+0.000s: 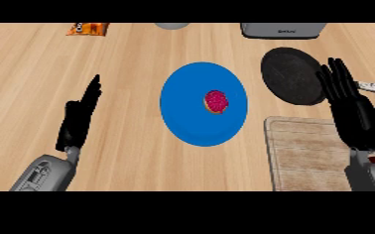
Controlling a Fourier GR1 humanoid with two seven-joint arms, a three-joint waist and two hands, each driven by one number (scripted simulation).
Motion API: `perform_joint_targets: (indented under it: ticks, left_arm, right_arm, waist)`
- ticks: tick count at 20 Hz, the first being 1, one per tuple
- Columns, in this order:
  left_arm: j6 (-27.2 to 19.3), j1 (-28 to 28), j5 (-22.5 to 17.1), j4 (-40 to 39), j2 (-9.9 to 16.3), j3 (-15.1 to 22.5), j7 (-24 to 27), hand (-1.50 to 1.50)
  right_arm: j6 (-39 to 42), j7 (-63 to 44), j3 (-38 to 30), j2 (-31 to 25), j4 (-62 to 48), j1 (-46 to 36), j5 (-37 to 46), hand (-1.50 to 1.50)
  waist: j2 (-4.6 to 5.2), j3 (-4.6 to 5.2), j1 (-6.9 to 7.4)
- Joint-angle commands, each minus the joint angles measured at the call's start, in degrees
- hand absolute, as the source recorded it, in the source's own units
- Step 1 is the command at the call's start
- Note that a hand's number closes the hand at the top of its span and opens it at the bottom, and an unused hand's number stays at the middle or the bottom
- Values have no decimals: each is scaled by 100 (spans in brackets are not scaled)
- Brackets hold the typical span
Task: Pick the can from the cutting board and place it in the pan
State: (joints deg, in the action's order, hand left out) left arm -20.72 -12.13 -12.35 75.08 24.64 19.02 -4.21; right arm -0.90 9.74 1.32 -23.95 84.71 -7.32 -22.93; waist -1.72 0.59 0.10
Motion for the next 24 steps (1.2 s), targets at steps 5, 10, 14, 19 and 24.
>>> perform_joint_targets:
  ticks: [5,10,14,19,24]
  left_arm:
    - [-21,-403,-141,473,-5,-392,327,0]
    - [1,-356,-423,385,-33,-743,387,0]
    - [220,-147,-575,591,78,-846,521,0]
    - [284,-139,-613,693,69,-861,504,0]
    - [281,-218,-524,754,85,-764,344,0]
  right_arm:
    - [3460,233,912,-1263,64,122,-449,150]
    - [4435,2388,-452,-2505,-382,439,45,-150]
    - [4501,3479,-1253,-3060,-1061,527,487,-150]
    - [4854,4020,-1510,-4140,-1365,436,900,-150]
    - [4599,4420,-1379,-5122,-1033,530,1618,-150]
  waist:
    - [153,-88,250]
    - [157,-104,-235]
    - [159,-118,-116]
    - [182,-108,44]
    - [174,-96,33]
